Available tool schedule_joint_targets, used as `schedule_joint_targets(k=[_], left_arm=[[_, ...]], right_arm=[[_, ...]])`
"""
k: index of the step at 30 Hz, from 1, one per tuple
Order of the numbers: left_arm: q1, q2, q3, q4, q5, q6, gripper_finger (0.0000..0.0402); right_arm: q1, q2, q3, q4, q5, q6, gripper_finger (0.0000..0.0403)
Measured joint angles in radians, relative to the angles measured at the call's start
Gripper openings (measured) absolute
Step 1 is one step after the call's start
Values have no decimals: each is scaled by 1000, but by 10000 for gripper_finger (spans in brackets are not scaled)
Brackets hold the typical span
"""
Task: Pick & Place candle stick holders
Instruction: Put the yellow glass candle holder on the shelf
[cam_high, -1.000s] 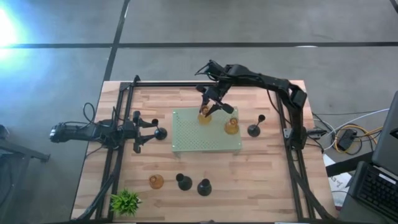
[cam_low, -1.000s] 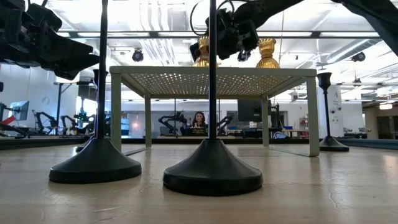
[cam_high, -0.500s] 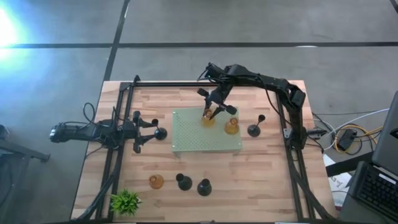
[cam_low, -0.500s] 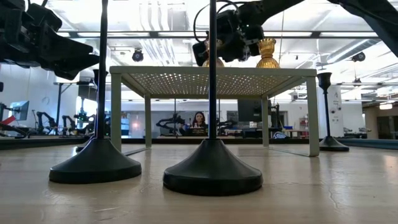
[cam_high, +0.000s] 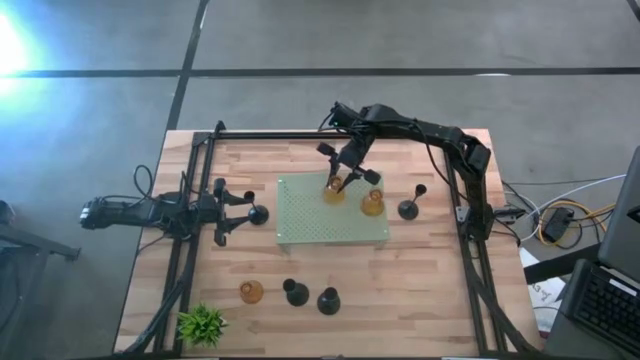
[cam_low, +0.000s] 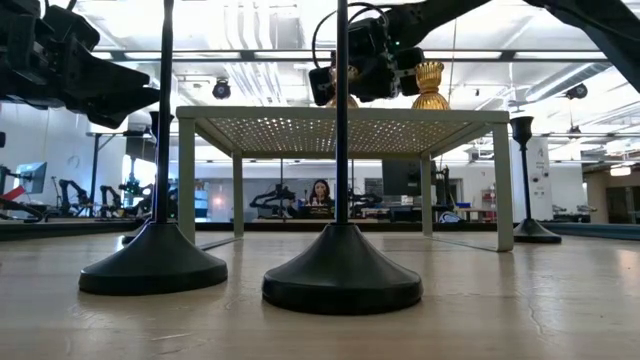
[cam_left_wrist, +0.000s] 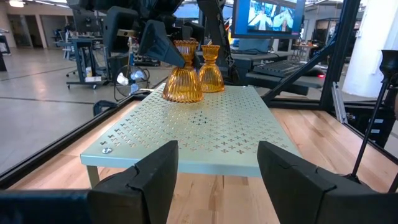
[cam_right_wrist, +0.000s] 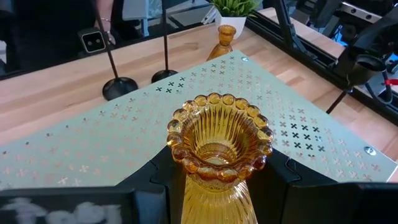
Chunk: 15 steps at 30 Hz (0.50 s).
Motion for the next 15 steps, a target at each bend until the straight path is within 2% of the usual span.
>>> schedule_joint_targets(k=[15], left_arm=[[0, 0, 0, 0, 0, 0, 225]], right_arm=[[12, 0, -16, 18, -1, 4, 123]])
